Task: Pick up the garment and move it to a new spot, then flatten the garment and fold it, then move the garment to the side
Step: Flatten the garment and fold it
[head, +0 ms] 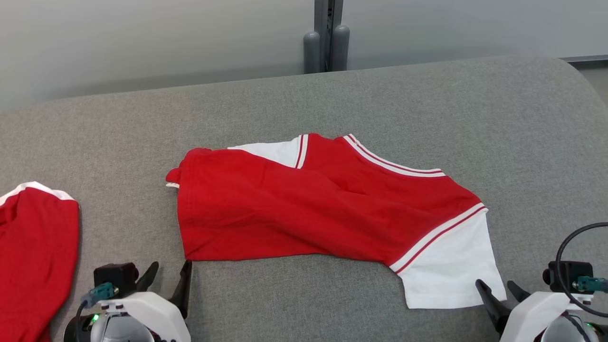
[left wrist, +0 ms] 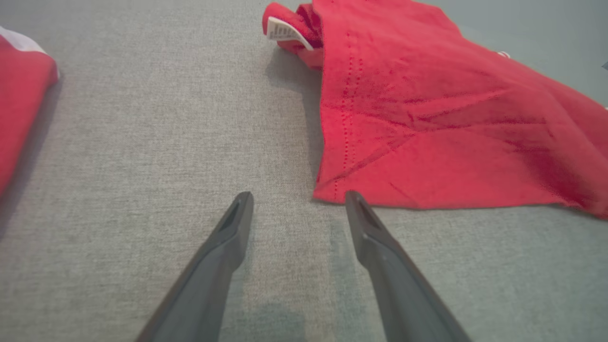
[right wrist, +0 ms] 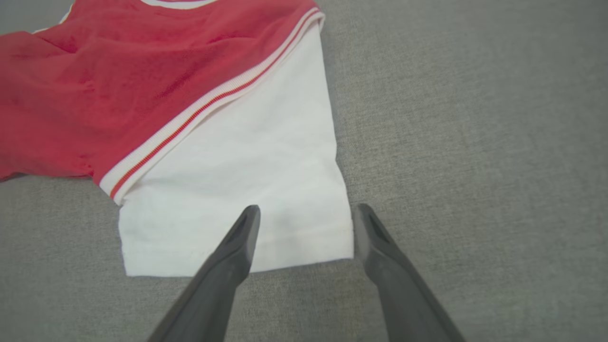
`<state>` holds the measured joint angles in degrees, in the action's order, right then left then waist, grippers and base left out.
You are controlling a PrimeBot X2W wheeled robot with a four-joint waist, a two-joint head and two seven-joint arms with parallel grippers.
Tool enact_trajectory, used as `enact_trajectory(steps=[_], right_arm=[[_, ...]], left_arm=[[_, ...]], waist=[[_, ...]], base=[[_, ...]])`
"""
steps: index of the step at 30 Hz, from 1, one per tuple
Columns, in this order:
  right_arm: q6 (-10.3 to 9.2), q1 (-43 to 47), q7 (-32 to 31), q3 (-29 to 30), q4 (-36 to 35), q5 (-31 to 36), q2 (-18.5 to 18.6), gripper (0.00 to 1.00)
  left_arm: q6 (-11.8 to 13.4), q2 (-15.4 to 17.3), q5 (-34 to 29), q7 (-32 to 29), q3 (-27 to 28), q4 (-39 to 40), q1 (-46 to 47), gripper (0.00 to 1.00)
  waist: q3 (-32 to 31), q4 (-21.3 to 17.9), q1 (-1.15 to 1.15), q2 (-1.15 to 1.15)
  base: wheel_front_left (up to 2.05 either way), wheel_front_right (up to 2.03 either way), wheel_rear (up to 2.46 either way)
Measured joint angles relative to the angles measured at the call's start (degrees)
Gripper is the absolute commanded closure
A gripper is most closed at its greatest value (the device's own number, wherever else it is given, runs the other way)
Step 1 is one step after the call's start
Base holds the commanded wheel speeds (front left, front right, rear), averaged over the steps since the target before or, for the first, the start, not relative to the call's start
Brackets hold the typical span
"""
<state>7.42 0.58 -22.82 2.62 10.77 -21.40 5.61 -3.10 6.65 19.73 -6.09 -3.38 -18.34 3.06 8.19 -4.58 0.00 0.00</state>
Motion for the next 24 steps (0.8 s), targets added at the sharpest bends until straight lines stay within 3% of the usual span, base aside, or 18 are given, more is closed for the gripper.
enact_trajectory(steps=[7,24], right_arm=[[0.00,0.0,-3.4,2.5,-2.5,1.5,-1.3,0.00],[0.00,0.0,-5.0,4.6,-4.2,2.9,-2.5,0.00]], left_arm=[[1.2,0.9,0.0,-4.0,-0.5,-2.4,3.4,0.00],[-1.2,1.1,0.0,-3.7,-4.2,-7.6,7.2,0.00]], waist=[[0.7,0.4,0.00,0.00],[1.2,-0.7,0.00,0.00]], base=[[0.00,0.00,0.00],[0.00,0.00,0.00]])
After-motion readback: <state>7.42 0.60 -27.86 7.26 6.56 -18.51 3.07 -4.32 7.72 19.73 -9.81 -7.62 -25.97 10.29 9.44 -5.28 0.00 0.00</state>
